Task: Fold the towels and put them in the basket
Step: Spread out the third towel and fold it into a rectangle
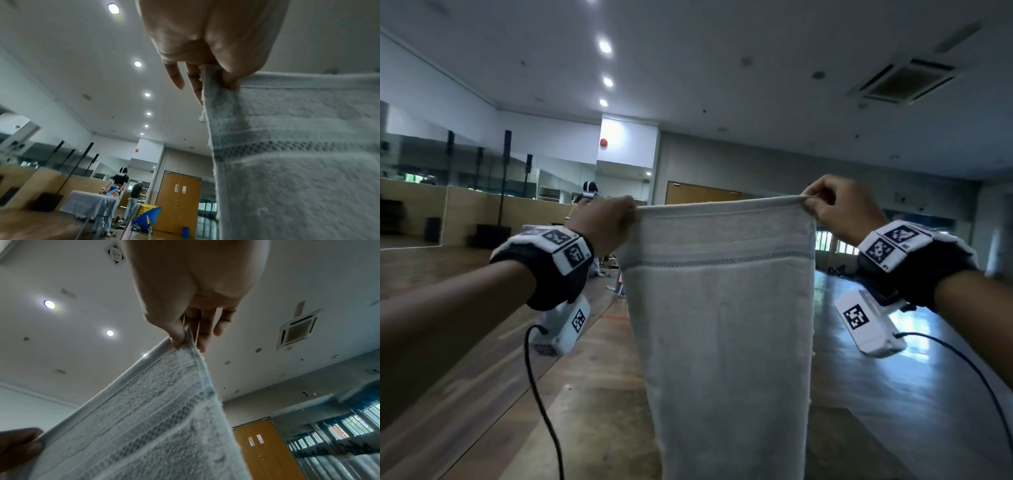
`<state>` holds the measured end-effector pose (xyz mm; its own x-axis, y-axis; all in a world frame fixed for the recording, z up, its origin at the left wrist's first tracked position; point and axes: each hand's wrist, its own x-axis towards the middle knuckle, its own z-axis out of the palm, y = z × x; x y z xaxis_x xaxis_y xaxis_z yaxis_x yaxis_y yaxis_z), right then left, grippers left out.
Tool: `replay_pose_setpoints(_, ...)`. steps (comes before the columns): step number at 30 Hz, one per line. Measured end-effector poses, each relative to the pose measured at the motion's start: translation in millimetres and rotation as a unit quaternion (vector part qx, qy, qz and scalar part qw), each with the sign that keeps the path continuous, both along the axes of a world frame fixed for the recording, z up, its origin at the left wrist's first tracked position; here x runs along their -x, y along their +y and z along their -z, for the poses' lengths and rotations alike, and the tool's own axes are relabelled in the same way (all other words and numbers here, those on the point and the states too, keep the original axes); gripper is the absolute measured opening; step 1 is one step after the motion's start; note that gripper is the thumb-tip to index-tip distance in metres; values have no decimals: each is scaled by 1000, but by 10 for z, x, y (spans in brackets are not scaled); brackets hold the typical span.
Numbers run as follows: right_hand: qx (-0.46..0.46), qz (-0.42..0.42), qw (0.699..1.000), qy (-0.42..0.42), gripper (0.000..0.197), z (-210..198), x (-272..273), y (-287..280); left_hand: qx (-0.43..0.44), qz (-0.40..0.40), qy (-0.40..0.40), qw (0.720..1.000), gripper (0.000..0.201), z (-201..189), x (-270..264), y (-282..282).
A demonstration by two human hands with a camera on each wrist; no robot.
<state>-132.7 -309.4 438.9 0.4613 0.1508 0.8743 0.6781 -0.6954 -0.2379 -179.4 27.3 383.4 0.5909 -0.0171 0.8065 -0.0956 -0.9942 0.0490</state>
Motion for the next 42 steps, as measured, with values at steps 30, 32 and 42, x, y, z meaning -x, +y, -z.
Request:
replay_pose_setpoints(30, -95, -88, 970, 206, 9, 763, -1249, 949, 179, 4, -7, 984, 13, 448, -596, 1093)
replay_pose_setpoints(32, -111, -89, 974, 176, 12, 793, -1325, 1038, 177, 24, -54, 982, 11, 468, -697, 1134)
replay_pose_setpoints(42, -80, -86, 959, 259, 8, 2472, -1547, 1199, 183, 61, 63, 979, 12, 2204, -718, 1346)
